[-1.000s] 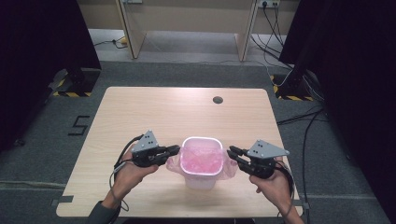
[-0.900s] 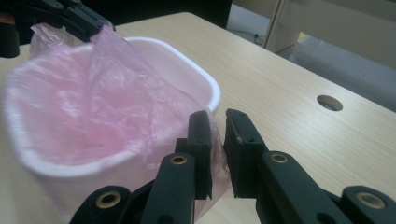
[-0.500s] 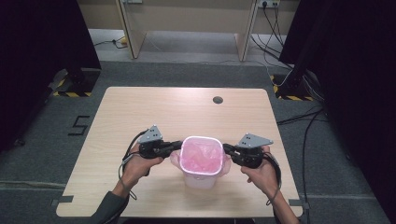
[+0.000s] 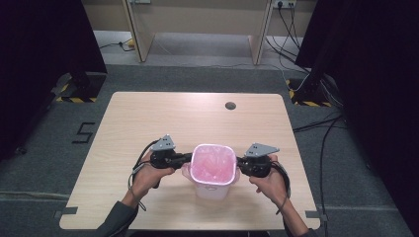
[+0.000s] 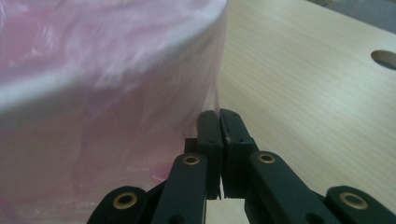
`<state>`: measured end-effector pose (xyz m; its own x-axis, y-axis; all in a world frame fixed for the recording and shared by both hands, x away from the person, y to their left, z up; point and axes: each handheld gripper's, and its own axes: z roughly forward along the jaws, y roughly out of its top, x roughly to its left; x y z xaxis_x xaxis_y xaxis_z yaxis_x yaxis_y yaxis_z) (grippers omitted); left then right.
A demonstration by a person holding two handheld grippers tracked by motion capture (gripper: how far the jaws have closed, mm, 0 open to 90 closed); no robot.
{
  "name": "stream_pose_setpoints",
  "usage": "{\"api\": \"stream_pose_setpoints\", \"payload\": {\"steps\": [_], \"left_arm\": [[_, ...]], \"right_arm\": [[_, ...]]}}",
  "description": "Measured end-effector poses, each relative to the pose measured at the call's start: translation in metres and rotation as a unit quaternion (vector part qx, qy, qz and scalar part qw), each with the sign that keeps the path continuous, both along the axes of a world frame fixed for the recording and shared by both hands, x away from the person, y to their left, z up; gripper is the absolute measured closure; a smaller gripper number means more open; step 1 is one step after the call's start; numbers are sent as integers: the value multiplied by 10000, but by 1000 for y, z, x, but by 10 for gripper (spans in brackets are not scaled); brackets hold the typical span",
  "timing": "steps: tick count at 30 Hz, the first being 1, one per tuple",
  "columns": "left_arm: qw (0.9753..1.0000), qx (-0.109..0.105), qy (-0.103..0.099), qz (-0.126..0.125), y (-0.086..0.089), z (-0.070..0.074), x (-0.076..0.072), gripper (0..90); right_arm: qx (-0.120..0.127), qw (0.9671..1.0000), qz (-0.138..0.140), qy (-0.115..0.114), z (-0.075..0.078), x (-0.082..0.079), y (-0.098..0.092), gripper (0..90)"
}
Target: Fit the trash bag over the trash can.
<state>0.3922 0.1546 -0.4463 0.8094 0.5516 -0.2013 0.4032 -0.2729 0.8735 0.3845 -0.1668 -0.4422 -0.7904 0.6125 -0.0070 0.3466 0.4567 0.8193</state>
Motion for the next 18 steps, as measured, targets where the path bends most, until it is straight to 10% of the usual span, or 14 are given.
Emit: {"api": "stream_pose_setpoints", "payload": {"steps": [9,18], "left_arm": [[9999,130,85,-27,5,-17,-9,891],[9995,84,-261,135,21,11,-24,586]], "right_arm": [[14,9997,-42,238,-20,-9,-7,852],[126,9991,-401,76,23,-28,-23,472]]}}
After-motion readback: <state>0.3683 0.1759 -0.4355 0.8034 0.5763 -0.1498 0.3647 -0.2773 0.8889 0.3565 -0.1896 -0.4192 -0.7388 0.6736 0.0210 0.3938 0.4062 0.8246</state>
